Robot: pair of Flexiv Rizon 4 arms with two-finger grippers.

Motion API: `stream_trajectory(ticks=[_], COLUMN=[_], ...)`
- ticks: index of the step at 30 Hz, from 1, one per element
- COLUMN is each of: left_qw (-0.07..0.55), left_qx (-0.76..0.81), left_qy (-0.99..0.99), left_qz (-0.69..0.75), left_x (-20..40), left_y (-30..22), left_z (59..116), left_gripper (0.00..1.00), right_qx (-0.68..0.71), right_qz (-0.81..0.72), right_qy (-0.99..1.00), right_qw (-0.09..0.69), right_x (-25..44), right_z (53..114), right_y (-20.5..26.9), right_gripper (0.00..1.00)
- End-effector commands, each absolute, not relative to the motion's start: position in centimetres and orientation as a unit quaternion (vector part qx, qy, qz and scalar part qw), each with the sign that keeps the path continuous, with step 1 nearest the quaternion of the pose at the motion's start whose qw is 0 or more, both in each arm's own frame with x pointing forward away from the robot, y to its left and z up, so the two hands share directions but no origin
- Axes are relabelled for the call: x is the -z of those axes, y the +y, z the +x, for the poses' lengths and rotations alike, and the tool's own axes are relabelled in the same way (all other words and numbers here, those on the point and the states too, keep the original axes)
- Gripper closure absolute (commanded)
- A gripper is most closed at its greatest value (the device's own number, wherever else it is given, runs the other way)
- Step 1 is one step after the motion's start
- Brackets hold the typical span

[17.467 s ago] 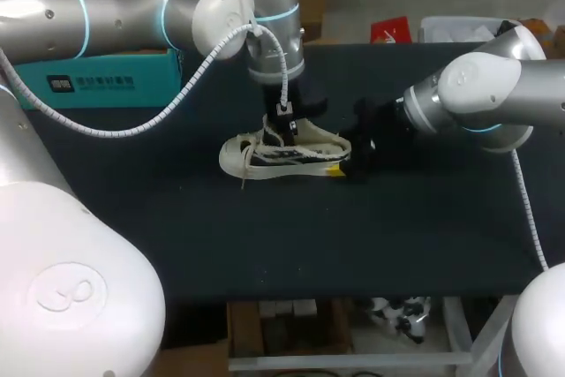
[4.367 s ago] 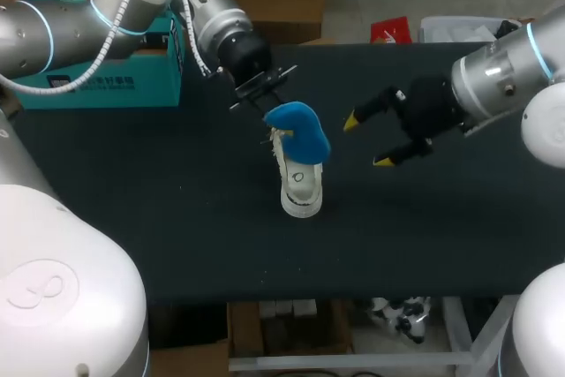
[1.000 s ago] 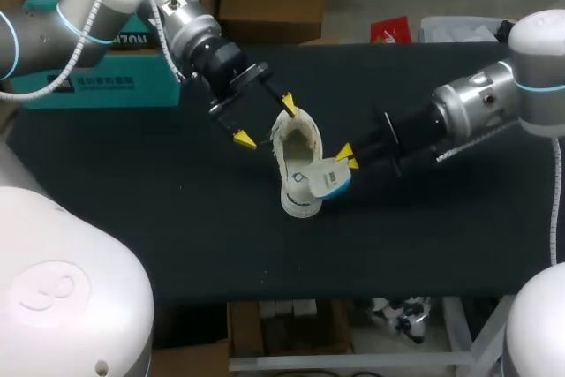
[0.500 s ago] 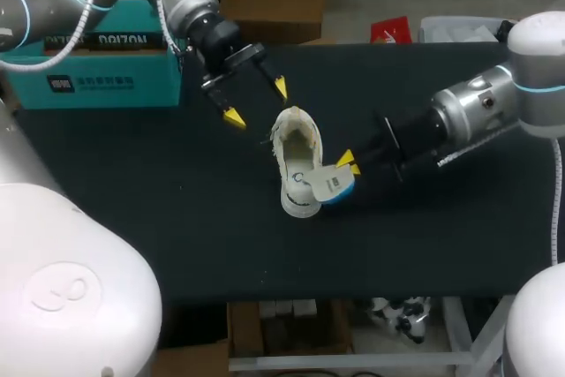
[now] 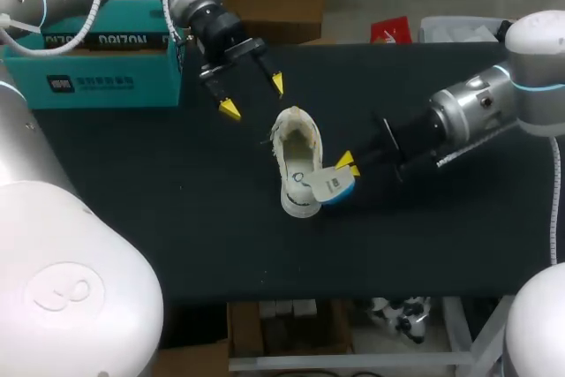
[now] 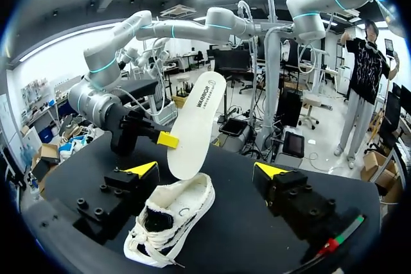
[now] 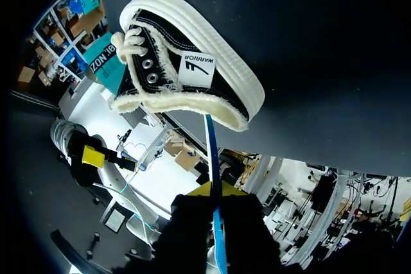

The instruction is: Open the shoe tongue, take the insole out of the shoe, put the insole back into the shoe, and pack the shoe into the shoebox

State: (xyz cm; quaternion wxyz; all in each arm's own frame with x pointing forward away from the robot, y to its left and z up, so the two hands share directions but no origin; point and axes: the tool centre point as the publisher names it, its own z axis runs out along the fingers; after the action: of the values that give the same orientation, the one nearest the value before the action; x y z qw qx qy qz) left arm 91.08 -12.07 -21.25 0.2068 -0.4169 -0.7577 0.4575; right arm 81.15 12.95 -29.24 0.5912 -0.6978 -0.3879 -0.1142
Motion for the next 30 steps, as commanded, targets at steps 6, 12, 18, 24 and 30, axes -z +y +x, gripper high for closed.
stream_trajectory(ticks=[6, 12, 18, 24, 30], left_qw=[0.203, 0.143, 0.083, 0.076, 0.076], left_qx=[-0.46, -0.478, -0.507, -0.519, -0.519], left_qy=[-0.756, -0.757, -0.759, -0.759, -0.759], left_qz=[-0.418, -0.422, -0.4, -0.385, -0.385], left_x=[21.2, 21.9, 22.5, 22.4, 22.4], left_y=[-12.0, -12.4, -13.8, -14.0, -14.0], left_z=[91.6, 89.6, 87.1, 86.7, 86.7], left_gripper=[0.0, 0.0, 0.0, 0.0, 0.0], right_qx=[0.113, 0.126, 0.154, 0.174, 0.174], right_qz=[-0.695, -0.691, -0.698, -0.697, -0.697], right_qy=[-0.389, -0.379, -0.36, -0.367, -0.367], right_qw=[0.594, 0.603, 0.6, 0.59, 0.59], right_x=[29.3, 29.3, 28.8, 28.3, 28.3], right_z=[81.3, 81.5, 82.1, 82.5, 82.5], right_y=[12.9, 13.4, 14.1, 14.8, 14.8], right_gripper=[1.0, 1.0, 1.0, 1.0, 1.0])
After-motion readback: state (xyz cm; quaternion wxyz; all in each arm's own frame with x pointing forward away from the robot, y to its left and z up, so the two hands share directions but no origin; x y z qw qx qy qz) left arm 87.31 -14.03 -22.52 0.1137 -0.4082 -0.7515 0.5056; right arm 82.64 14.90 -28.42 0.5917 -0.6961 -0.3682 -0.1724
